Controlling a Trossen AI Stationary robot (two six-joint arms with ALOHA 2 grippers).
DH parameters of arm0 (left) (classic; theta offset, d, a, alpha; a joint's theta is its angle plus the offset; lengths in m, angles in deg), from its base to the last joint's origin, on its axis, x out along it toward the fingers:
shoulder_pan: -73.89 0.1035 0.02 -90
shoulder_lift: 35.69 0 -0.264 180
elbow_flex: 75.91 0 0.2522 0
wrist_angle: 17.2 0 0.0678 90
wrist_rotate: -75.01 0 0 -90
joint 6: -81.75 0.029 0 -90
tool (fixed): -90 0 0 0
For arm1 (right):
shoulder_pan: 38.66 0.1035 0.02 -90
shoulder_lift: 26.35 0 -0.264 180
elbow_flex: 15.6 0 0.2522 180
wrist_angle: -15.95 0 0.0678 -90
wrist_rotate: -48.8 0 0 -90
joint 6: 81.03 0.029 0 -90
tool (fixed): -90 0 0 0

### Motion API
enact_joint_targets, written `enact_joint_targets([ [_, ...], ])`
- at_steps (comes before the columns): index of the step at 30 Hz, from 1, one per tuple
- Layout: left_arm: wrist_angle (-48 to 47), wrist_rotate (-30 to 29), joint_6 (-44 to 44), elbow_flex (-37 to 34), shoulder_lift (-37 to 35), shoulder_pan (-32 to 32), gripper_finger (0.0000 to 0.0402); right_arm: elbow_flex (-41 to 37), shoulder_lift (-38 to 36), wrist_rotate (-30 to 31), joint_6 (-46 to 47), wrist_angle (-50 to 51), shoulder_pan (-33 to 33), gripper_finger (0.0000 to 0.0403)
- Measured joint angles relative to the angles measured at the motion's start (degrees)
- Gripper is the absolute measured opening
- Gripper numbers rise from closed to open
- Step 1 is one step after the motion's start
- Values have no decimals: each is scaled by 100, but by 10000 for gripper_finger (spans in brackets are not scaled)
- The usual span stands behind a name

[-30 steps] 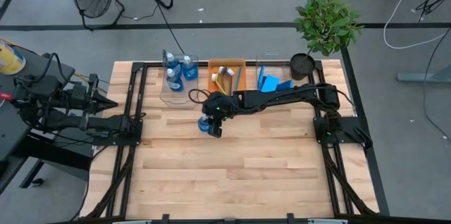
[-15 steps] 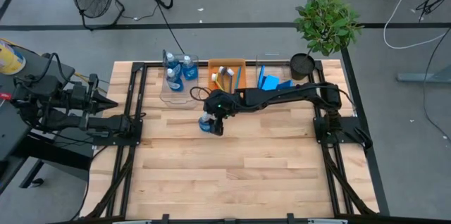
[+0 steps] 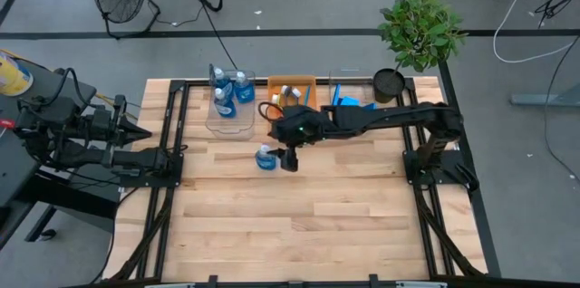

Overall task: Pick & Place Kitchen Sink Supplies
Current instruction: Put the dish soap into the left transparent bin

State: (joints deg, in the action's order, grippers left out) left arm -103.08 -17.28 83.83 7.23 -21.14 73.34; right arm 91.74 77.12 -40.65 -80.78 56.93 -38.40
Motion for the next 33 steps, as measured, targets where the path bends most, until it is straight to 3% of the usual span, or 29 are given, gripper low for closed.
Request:
enact_joint_targets([
  [7,-1,1,0,0,0,0,23,-620,-681,-4,-2,-424,248,215],
  [19,0,2,0,1,0,0,23,-3296,-2504,3,234,-2762,318,81],
  [25,-2,2,-2,-1,0,1,23,-4326,-3168,5,213,-3090,254,11],
  [33,0,2,0,0,0,-1,23,-5267,-4154,68,206,-3166,151,4],
])
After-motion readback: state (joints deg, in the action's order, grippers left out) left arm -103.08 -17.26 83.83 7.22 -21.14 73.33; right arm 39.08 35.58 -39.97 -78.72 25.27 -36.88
